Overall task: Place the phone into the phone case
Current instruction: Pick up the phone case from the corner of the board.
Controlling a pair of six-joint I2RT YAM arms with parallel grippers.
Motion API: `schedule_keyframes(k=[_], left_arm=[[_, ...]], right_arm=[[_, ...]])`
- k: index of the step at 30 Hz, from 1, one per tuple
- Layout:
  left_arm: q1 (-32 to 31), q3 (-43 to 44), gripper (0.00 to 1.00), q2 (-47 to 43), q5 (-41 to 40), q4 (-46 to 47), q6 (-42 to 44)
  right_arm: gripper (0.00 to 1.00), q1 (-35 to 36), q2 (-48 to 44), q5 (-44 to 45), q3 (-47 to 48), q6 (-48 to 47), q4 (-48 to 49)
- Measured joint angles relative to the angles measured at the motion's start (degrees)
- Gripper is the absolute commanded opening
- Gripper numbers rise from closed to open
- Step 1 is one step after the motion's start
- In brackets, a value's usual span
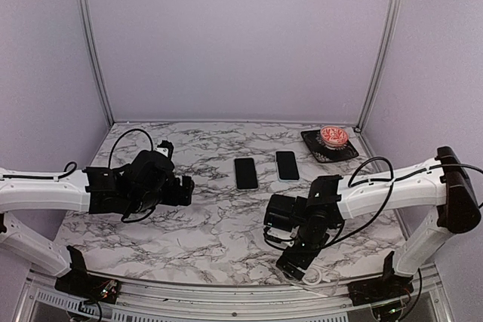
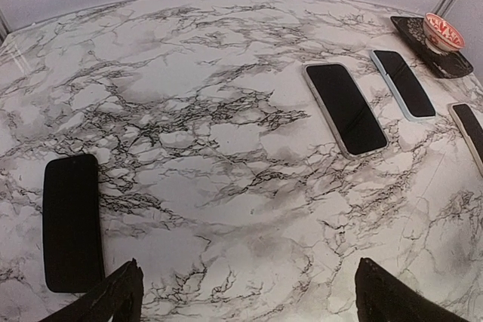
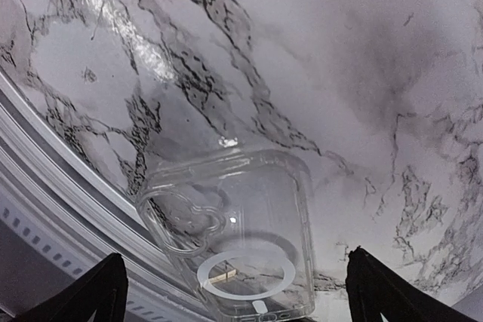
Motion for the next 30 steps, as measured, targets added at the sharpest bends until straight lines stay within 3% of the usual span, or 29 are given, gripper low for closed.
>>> schedule_keyframes(k=[19, 30], left_arm=[[-2.47, 1.95, 0.99, 2.75, 0.17, 0.0, 0.28], [-2.47, 1.95, 0.99, 3.21, 0.44, 0.0, 1.18]], right_arm=[[0.98, 1.9, -0.72, -2.93, -8.55, 1.77, 4.07], [0.75, 2.67, 1.46, 2.01, -8.13, 1.92, 3.87]])
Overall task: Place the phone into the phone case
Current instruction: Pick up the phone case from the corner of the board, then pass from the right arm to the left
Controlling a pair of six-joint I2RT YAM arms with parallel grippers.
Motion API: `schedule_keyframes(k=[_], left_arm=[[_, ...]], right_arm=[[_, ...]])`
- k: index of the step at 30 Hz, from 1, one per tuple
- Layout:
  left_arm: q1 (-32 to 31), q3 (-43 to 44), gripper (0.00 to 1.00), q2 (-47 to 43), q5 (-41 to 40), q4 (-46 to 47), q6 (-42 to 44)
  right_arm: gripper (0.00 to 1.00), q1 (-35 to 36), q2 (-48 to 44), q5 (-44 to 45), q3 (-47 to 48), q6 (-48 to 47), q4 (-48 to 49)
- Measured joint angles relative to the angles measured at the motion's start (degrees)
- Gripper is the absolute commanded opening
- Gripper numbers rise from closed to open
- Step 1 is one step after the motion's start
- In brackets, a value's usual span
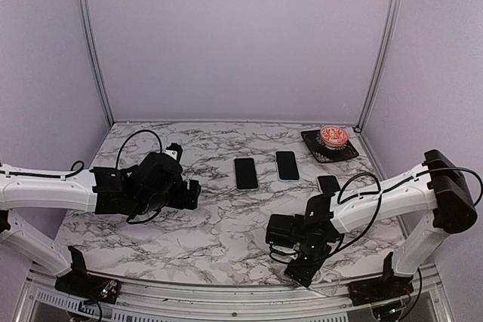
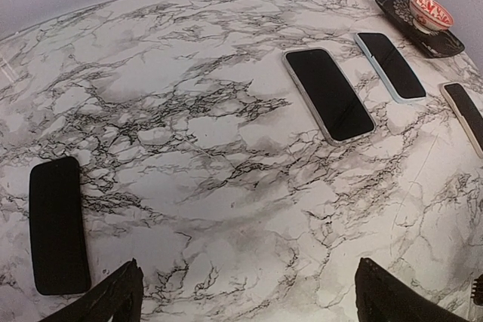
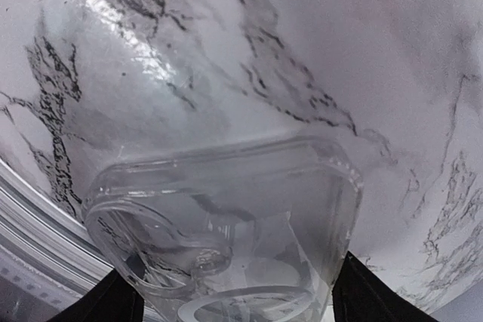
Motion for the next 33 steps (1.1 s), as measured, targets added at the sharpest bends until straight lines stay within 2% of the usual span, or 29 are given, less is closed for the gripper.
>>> schedule_keyframes(k=[5, 9, 14, 18, 22, 26, 33], left_arm=[[0.0, 0.0, 0.99, 0.22, 0.81, 0.02, 0.94], [0.0, -0.04, 0.94, 0.15, 3.76, 1.42, 2.8], [-0.04, -4.33, 0.91, -3.91, 11.23, 10.71, 6.12], [-0.04, -7.28, 0.91, -8.11, 18.45, 16.48, 7.61], [-0.04, -6.82, 0.98, -8.81, 25.64, 19.91, 7.56], [-0.04, -6.69, 0.99, -10.45, 28.85, 20.92, 6.25], [0.04, -6.03, 0.91, -12.44, 30.99, 21.51, 2.71]], right_arm=[[0.67, 0.13, -0.13, -0.31, 0.22, -1.55, 0.24], [0.63, -0.04, -2.36, -2.71, 0.15, -4.66, 4.52], [0.62, -1.4, -6.6, -8.2, 0.28, -9.14, 13.27], [0.62, -2.01, -5.95, -9.18, 3.67, -14.05, 17.18], [0.62, -2.69, -5.86, -8.11, 7.39, -19.87, 23.45], [0.61, -4.46, -6.19, -5.57, 9.29, -25.79, 31.8], [0.6, -5.27, -6.47, 1.62, 9.97, -34.4, 45.9]])
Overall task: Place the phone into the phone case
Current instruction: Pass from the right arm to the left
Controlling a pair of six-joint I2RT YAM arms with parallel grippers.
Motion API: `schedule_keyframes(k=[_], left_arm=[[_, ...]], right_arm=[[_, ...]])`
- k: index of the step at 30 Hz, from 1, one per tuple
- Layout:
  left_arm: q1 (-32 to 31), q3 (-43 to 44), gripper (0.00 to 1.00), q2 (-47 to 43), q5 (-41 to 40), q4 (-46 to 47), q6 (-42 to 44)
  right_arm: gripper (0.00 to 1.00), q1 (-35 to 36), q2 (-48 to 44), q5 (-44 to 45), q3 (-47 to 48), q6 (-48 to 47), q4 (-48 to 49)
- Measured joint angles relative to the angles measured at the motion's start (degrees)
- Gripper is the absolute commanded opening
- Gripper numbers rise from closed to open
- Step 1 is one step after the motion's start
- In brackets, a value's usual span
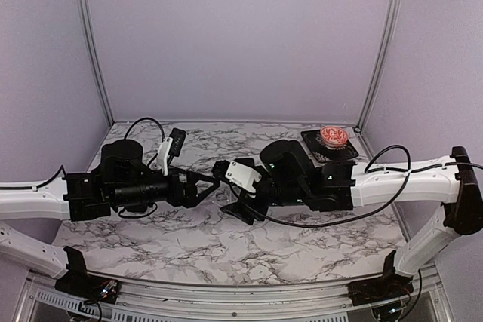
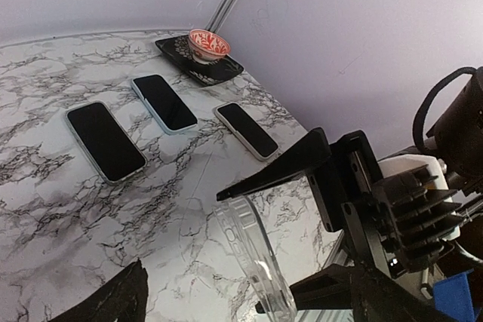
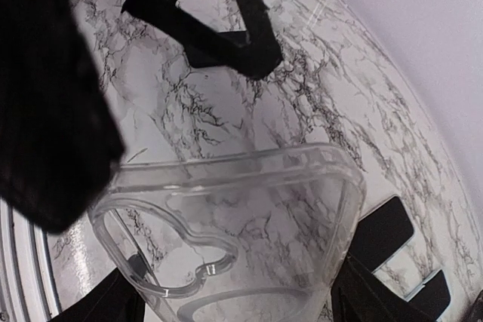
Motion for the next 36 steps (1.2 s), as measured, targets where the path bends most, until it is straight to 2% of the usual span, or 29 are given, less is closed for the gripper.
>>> schedule_keyframes(k=[2, 5, 8, 10, 15, 16, 17, 21, 23, 25, 26, 28, 32, 36], left_arm=[[-0.04, 0.33, 0.85, 0.0, 0.44, 0.0, -1.07], [-0.04, 0.52, 0.63, 0.0, 0.31, 0.11, -2.01], [-0.04, 0.63, 0.48, 0.09, -0.04, 0.2, -2.71], [-0.04, 1.53, 0.45, 0.63, -0.02, 0.46, -3.08], [-0.09, 3.21, 0.47, 2.27, -0.04, 1.73, -2.89], [-0.09, 3.21, 0.44, 2.38, -0.04, 1.81, -2.86], [-0.09, 3.21, 0.38, 2.49, -0.04, 1.86, -2.86], [-0.17, 3.21, 0.0, 2.6, -1.05, 2.47, -2.67], [-0.37, 3.28, 0.0, 2.6, -1.36, 2.71, -2.75], [-0.61, 3.32, 0.0, 2.58, -1.62, 3.04, -3.19], [-0.63, 3.32, 0.0, 2.58, -2.01, 3.08, -3.5], [-0.74, 3.3, 0.0, 2.49, -3.54, 3.19, -4.57], [-0.44, 1.05, 0.0, 0.22, -12.26, 3.34, -8.96], [-0.31, -1.84, 0.0, -3.67, -21.22, 3.43, -14.99]], right_arm=[[0.6, 0.0, 0.0, 1.42, 0.0, -1.51, 2.43], [0.59, 0.0, -0.11, 2.38, -0.02, -3.65, 6.03], [0.58, 0.0, -0.66, 2.43, -0.11, -5.25, 8.68], [0.58, 0.02, -0.92, 3.15, -0.24, -6.25, 9.81], [0.57, 0.42, -1.01, 4.7, -0.26, -8.83, 11.21], [0.57, 0.55, -1.01, 4.92, -0.26, -9.2, 11.23], [0.57, 0.66, -1.01, 5.18, -0.26, -9.64, 11.26], [0.58, 0.79, -0.83, 6.12, -0.26, -10.69, 11.3], [0.63, 0.79, -0.48, 6.64, -0.24, -11.13, 11.56], [0.75, 0.9, -0.2, 7.08, -0.24, -11.3, 12.26], [0.86, 0.94, -0.2, 7.43, -0.24, -11.28, 12.31], [0.94, 1.01, -0.2, 8.55, -0.33, -11.04, 13.05], [0.96, 1.7, -0.28, 12.83, -2.29, -9.68, 16.57], [0.98, 3.21, -0.35, 16.15, -7.82, -9.07, 24.28]])
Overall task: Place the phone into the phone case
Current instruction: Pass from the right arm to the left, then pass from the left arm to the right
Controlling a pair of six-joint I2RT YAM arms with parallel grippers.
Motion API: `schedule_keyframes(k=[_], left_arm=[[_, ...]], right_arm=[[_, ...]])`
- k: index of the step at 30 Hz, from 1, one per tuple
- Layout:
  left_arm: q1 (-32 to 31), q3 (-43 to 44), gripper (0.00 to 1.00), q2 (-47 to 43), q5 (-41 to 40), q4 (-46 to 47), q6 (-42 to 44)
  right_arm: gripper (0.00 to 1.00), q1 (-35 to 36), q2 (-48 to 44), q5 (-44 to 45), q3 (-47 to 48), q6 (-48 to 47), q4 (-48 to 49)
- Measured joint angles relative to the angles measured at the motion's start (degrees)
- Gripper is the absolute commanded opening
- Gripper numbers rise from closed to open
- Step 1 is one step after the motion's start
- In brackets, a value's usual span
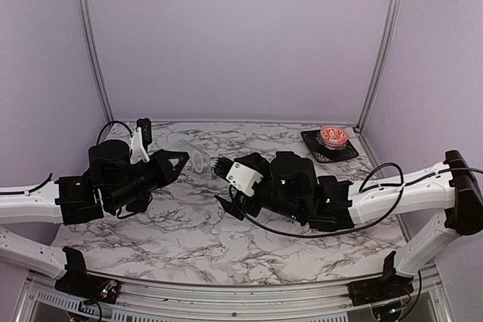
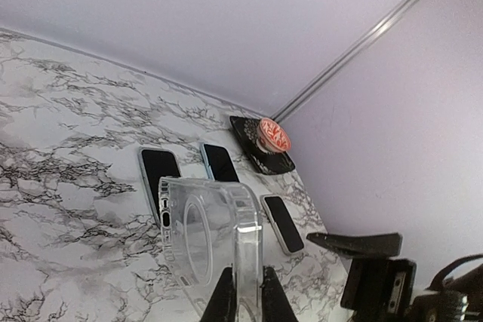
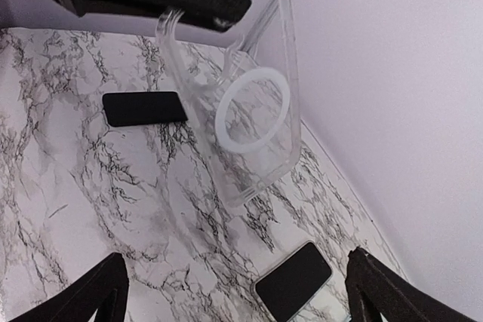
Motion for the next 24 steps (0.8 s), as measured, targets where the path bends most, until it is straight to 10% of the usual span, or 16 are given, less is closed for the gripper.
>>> schedule_keyframes(k=[8, 24], left_arm=[[0.0, -1.55, 0.0, -2.03, -7.45, 4.37, -13.18], [0.0, -1.55, 0.0, -2.25, -11.32, 6.08, -20.44]], right_arm=[[0.95, 0.37, 8.15, 1.07, -3.48, -7.69, 24.06], [0.52, 0.0, 27.93, 1.88, 11.39, -29.11, 46.82]])
